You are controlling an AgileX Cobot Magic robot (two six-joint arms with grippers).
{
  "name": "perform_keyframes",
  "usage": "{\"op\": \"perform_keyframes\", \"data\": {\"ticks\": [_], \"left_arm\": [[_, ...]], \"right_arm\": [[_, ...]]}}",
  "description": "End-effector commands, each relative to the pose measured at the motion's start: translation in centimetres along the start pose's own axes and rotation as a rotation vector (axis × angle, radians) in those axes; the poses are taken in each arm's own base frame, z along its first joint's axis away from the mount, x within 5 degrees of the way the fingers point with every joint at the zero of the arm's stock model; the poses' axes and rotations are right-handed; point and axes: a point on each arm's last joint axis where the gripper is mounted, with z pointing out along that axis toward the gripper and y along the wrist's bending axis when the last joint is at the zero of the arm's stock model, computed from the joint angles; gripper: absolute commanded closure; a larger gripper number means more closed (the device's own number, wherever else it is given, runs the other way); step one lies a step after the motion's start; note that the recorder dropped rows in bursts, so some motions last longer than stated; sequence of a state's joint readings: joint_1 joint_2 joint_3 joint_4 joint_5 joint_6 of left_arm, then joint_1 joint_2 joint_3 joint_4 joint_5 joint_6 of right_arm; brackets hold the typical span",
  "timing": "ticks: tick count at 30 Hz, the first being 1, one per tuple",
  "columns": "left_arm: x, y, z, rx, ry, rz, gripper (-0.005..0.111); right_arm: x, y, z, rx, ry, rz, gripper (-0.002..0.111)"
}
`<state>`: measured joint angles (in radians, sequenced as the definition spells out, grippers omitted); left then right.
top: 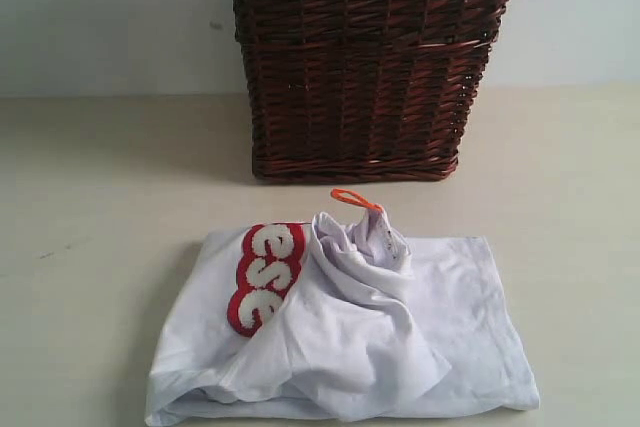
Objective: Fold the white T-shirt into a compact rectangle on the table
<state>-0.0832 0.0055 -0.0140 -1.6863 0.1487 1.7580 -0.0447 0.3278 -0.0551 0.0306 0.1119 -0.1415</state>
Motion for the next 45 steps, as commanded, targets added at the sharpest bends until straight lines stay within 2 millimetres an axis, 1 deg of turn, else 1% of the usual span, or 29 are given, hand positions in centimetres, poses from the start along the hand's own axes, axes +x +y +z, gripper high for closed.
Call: {"op": "perform_keyframes", "data": {"ticks": [1,5,7,9,10,11,12,13,14,15,16,18,19,20,22,24,25,26,27,29,31,32,35,37,39,41,44,45], "left_arm": [[-0.2,0.0,-0.1,0.005,-0.011,-0.003,0.107],[-0.2,0.0,-0.1,0.005,-0.011,-0.003,0.107],[-0.2,0.0,-0.1,0.005,-0.011,-0.003,0.107],[-0.2,0.0,-0.1,0.005,-0.011,-0.003,0.107],[-0.2,0.0,-0.1,0.005,-0.011,-0.003,0.107],[-0.2,0.0,-0.1,0.005,-0.011,-0.003,0.107],[-0.2,0.0,-0.1,0.005,-0.011,-0.003,0.107],[-0.2,0.0,-0.1,0.005,-0.011,-0.003,0.107],[-0.2,0.0,-0.1,0.005,-0.011,-0.003,0.107],[-0.2,0.0,-0.1,0.005,-0.011,-0.003,0.107],[-0.2,0.0,-0.1,0.005,-0.011,-0.003,0.107],[-0.2,0.0,-0.1,0.005,-0.011,-0.003,0.107],[-0.2,0.0,-0.1,0.005,-0.011,-0.003,0.107],[-0.2,0.0,-0.1,0.005,-0.011,-0.003,0.107],[-0.2,0.0,-0.1,0.005,-0.011,-0.003,0.107],[-0.2,0.0,-0.1,0.005,-0.011,-0.003,0.107],[-0.2,0.0,-0.1,0.005,-0.011,-0.003,0.107],[-0.2,0.0,-0.1,0.005,-0.011,-0.003,0.107],[-0.2,0.0,-0.1,0.005,-0.011,-0.003,0.107],[-0.2,0.0,-0.1,0.005,-0.011,-0.003,0.107],[-0.2,0.0,-0.1,0.005,-0.011,-0.003,0.107],[-0.2,0.0,-0.1,0.005,-0.011,-0.003,0.107],[-0.2,0.0,-0.1,0.005,-0.011,-0.003,0.107],[-0.2,0.0,-0.1,0.005,-0.011,-0.003,0.107],[-0.2,0.0,-0.1,0.005,-0.011,-0.003,0.107],[-0.2,0.0,-0.1,0.005,-0.011,-0.003,0.107],[-0.2,0.0,-0.1,0.005,-0.011,-0.005,0.107],[-0.2,0.0,-0.1,0.005,-0.011,-0.005,0.107]], "right_arm": [[-1.6,-0.2,4.0,-0.040,0.250,-0.100,0.079],[-2.4,-0.1,8.9,-0.085,0.478,-0.107,0.078],[-3.1,0.6,10.6,-0.147,0.577,-0.160,0.078],[-3.9,1.7,11.3,-0.250,0.661,-0.241,0.078],[-4.8,3.0,11.6,-0.351,0.691,-0.285,0.078],[-5.5,3.9,11.7,-0.450,0.684,-0.360,0.078],[-6.2,5.0,11.6,-0.551,0.672,-0.404,0.078],[-7.3,6.5,11.2,-0.717,0.610,-0.500,0.078],[-8.0,7.4,10.9,-0.828,0.544,-0.563,0.078],[-8.9,8.5,10.6,-0.946,0.441,-0.634,0.078],[-9.6,9.4,10.4,-1.024,0.322,-0.697,0.078],[-10.8,10.5,10.6,-1.057,0.150,-0.664,0.078],[-11.3,10.8,10.9,-1.041,0.110,-0.593,0.078],[-11.4,11.0,11.3,-1.031,0.107,-0.513,0.078],[-11.3,11.6,12.2,-1.042,0.153,-0.308,0.079],[-10.6,12.3,12.9,-1.093,0.207,-0.188,0.079],[-10.0,12.7,13.3,-1.139,0.230,-0.158,0.078],[-9.6,13.1,13.7,-1.189,0.237,-0.164,0.077],[-9.1,13.6,13.9,-1.264,0.227,-0.227,0.073],[-8.3,14.5,14.5,-1.360,0.226,-0.343,0.059],[-8.1,15.4,14.9,-1.377,0.240,-0.414,0.044],[-8.1,15.9,15.1,-1.378,0.240,-0.450,0.041],[-7.7,17.0,15.1,-1.381,0.271,-0.547,0.043],[-6.9,17.0,14.9,-1.379,0.346,-0.644,0.045],[-6.2,16.6,15.1,-1.349,0.396,-0.754,0.045],[-5.9,16.1,16.1,-1.254,0.378,-0.867,0.045],[-6.1,15.8,17.6,-1.094,0.329,-0.897,0.045],[-6.2,15.7,17.8,-1.076,0.318,-0.901,0.045]]}}
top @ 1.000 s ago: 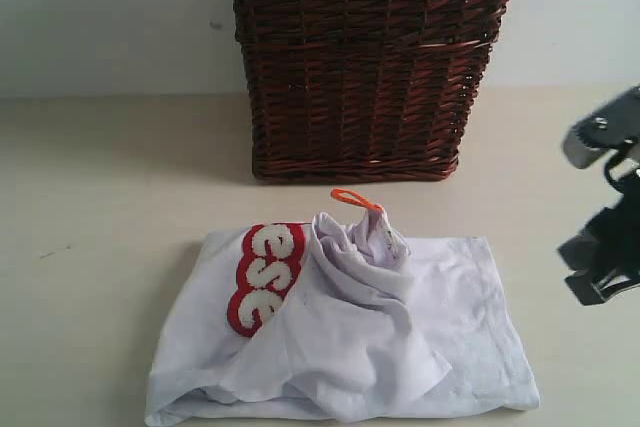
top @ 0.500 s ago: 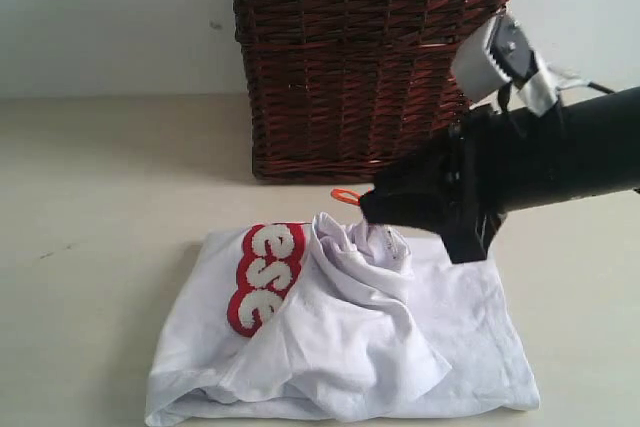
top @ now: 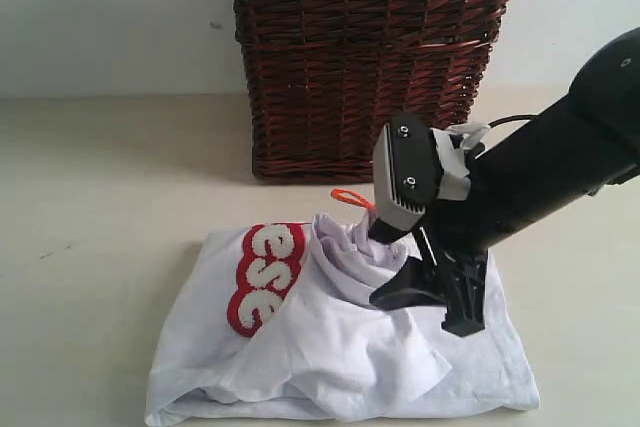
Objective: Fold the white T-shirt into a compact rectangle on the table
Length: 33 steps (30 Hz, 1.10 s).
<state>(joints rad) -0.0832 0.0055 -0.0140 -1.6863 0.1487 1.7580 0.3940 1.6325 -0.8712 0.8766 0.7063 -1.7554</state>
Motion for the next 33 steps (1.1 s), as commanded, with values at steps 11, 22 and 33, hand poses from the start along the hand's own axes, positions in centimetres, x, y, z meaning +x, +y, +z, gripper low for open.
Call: {"op": "perform_keyframes", "data": {"ticks": [11,22,33], "left_arm": [[-0.2,0.0,-0.1,0.005,-0.011,-0.003,0.107],[-0.2,0.0,-0.1,0.005,-0.011,-0.003,0.107],[-0.2,0.0,-0.1,0.005,-0.011,-0.005,0.107]], "right_arm": [[-0.2,-1.9,2.4,0.088,-0.137,0.088,0.045],[0.7,-2.5,4.8,0.041,-0.137,0.066,0.065],[-2.0,-3.7,2.3,0.060,-0.175,-0.114,0.108]]}}
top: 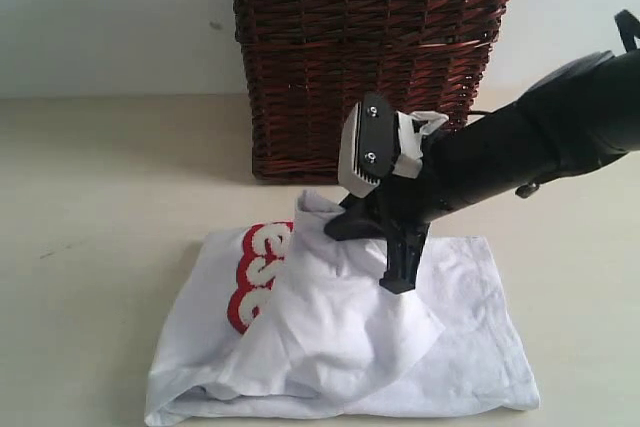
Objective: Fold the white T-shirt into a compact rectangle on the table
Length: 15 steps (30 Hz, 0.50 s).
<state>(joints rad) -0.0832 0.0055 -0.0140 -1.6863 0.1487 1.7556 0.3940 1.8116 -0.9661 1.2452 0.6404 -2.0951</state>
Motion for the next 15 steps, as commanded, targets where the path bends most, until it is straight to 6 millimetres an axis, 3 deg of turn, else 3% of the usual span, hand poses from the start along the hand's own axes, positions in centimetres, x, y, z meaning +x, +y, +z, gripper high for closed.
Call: {"op": "perform_keyframes", "data": {"ticks": [1,9,12,15], "left_arm": [[-0.2,0.0,-0.1,0.005,-0.011,-0.003,0.107],[-0.2,0.0,-0.1,0.005,-0.011,-0.001,0.107],[-0.2,0.0,-0.1,0.005,-0.011,-0.001,0.107],[-0.2,0.0,-0.1,0.005,-0.011,-0.004,0.107]], "right_arm": [[-1.7,0.0,-1.2,-0.062,-0.035,-0.128,0.108],[-0.6,2.3,-1.9,-0.360,0.064,-0.353,0.108],[-0.3,1.6,-1.7,-0.298,0.107,-0.380,0.108],[-0.5,0.2,-1.4,-0.130,0.116,-0.342,0.108]]}}
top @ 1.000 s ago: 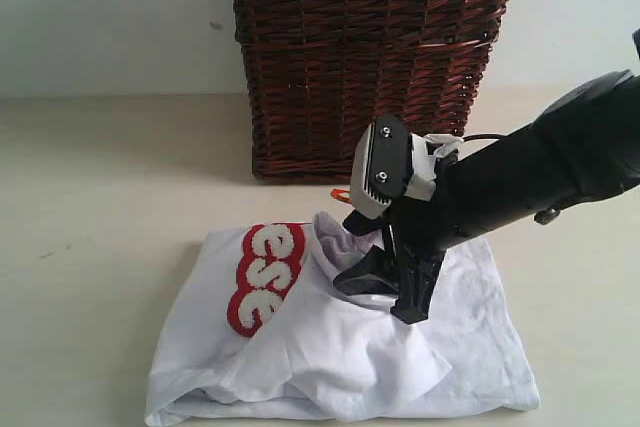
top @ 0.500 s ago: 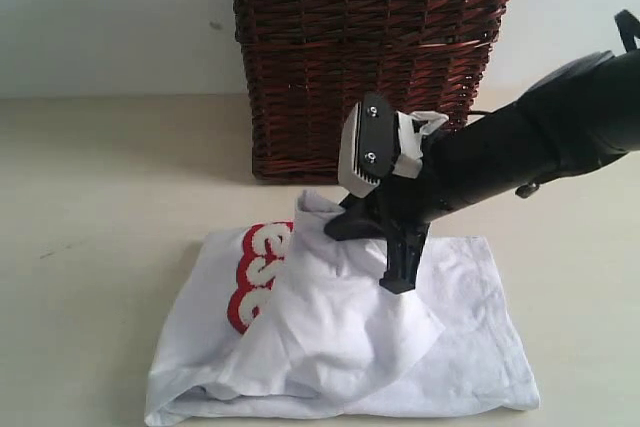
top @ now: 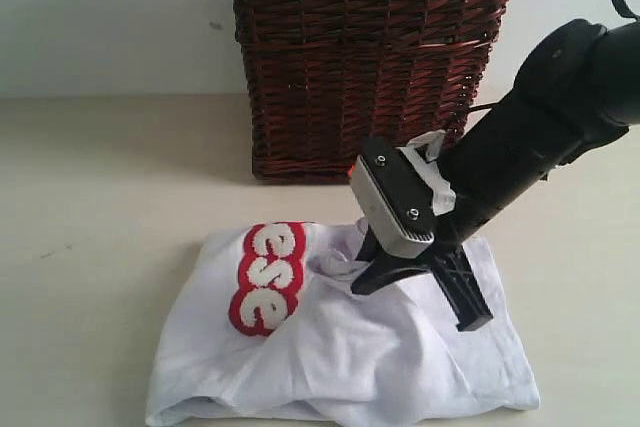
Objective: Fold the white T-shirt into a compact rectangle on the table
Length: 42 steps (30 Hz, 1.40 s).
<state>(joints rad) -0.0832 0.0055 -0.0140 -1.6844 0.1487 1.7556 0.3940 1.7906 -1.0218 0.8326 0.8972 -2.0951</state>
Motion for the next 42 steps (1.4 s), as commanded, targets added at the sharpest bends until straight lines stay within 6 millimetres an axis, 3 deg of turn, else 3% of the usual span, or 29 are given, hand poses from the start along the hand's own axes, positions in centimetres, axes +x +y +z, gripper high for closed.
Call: {"op": "perform_keyframes", "data": {"ticks": [1,6,14,20,23,33,36,37,38,40,42], "left_arm": [[-0.2,0.0,-0.1,0.005,-0.011,-0.005,0.107],[-0.2,0.0,-0.1,0.005,-0.011,-0.004,0.107],[-0.2,0.0,-0.1,0.005,-0.011,-0.004,0.107],[-0.2,0.0,-0.1,0.005,-0.011,-0.004,0.107],[-0.2,0.0,-0.1,0.005,-0.011,-0.004,0.107],[-0.2,0.0,-0.1,0.005,-0.011,-0.006,0.107],[-0.2,0.0,-0.1,0.005,-0.011,-0.006,0.107],[-0.2,0.0,-0.1,0.005,-0.011,-0.006,0.107],[-0.2,0.0,-0.1,0.005,-0.011,-0.006,0.107],[-0.2,0.0,-0.1,0.005,-0.011,-0.006,0.107],[-0.2,0.0,-0.1,0.005,-0.011,-0.006,0.107]], "right_arm": [[0.1,-2.0,-0.5,0.214,0.043,0.039,0.108],[0.0,-3.7,-1.2,0.412,0.004,0.190,0.108],[-2.1,-4.6,-3.3,0.461,-0.072,0.163,0.108],[-3.8,-3.6,-4.5,0.405,-0.149,0.116,0.108],[-3.7,-3.6,-4.6,0.408,-0.136,0.110,0.100],[-2.1,-3.9,-4.7,0.514,-0.015,0.249,0.055],[-4.7,-3.3,-7.6,0.599,-0.166,0.303,0.052],[-7.0,-2.4,-9.6,0.608,-0.323,0.330,0.052],[-7.9,-1.8,-10.4,0.594,-0.378,0.319,0.052],[-9.4,-0.3,-10.8,0.462,-0.460,0.253,0.052],[-8.9,0.3,-9.3,0.318,-0.424,0.188,0.052]]}}
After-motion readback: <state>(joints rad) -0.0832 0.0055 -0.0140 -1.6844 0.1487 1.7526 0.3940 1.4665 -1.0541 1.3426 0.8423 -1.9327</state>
